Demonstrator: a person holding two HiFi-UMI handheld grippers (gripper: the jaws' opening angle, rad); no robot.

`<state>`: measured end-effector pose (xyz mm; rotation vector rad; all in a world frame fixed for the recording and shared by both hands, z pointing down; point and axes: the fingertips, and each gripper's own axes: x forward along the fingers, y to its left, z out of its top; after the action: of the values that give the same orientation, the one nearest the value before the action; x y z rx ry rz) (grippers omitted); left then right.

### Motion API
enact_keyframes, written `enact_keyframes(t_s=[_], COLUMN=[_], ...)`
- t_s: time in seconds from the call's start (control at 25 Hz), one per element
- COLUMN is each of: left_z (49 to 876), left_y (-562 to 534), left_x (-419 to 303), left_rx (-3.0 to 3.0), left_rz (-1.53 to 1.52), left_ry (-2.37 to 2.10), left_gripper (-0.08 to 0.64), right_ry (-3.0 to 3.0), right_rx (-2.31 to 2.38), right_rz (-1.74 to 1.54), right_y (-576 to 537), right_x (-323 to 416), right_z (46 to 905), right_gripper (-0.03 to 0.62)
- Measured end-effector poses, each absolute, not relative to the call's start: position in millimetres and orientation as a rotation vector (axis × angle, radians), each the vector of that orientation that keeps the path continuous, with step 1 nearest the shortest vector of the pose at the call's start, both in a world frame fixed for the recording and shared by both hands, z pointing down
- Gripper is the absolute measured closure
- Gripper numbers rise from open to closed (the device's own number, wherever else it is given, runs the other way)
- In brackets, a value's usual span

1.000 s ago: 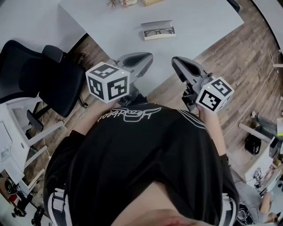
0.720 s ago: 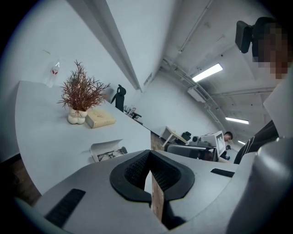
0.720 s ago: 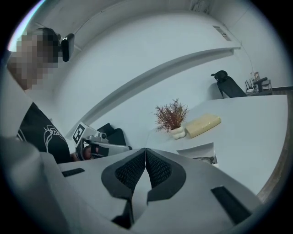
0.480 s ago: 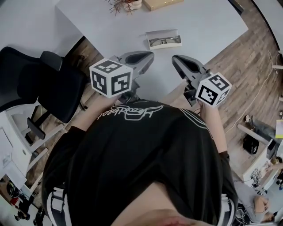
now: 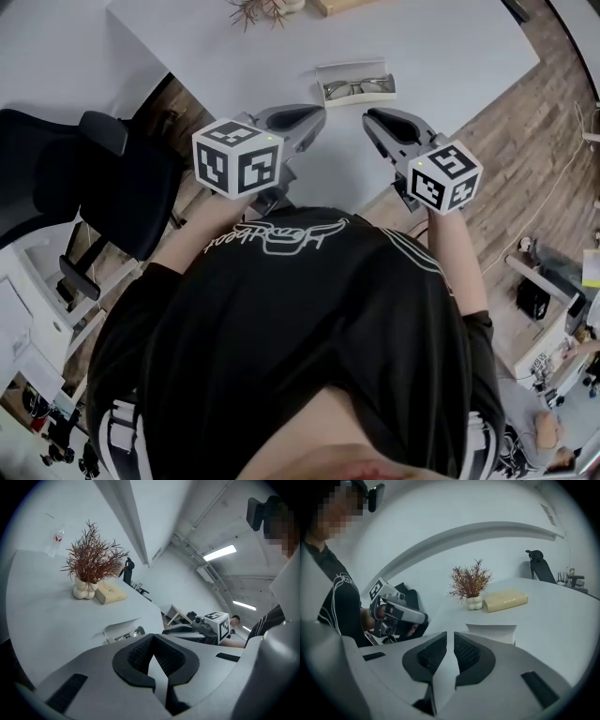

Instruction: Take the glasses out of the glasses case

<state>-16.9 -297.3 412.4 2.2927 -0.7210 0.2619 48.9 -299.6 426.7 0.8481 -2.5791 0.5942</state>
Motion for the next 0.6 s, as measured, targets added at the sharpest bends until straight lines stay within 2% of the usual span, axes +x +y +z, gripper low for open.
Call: enact_keyframes(t_s=[0.24, 0.28, 0.36, 0.6], left_z=[429, 431, 436, 448], left_y=[-305, -307, -311, -322], left_x=[-21, -22, -25, -28], left_rx=[2.257, 2.252, 2.242, 2.217], left_rz=[0.26, 0.261, 0.262, 0.248], left_ry=[-0.712, -0.712, -0.716, -0.716], left_gripper=[0.552, 0.554, 0.552, 0.554], right_ry=[-2.482, -2.471, -2.456, -2.39], right_rx=[0.754, 0.751, 0.755, 0.728], right_rz=[0.508, 0.493, 0.471, 0.363], right_y=[-314, -319, -328, -347], right_x=[42, 41, 40, 33], right_z=[453, 455, 458, 470], right_gripper=[0.578, 0.568, 0.506, 0.481])
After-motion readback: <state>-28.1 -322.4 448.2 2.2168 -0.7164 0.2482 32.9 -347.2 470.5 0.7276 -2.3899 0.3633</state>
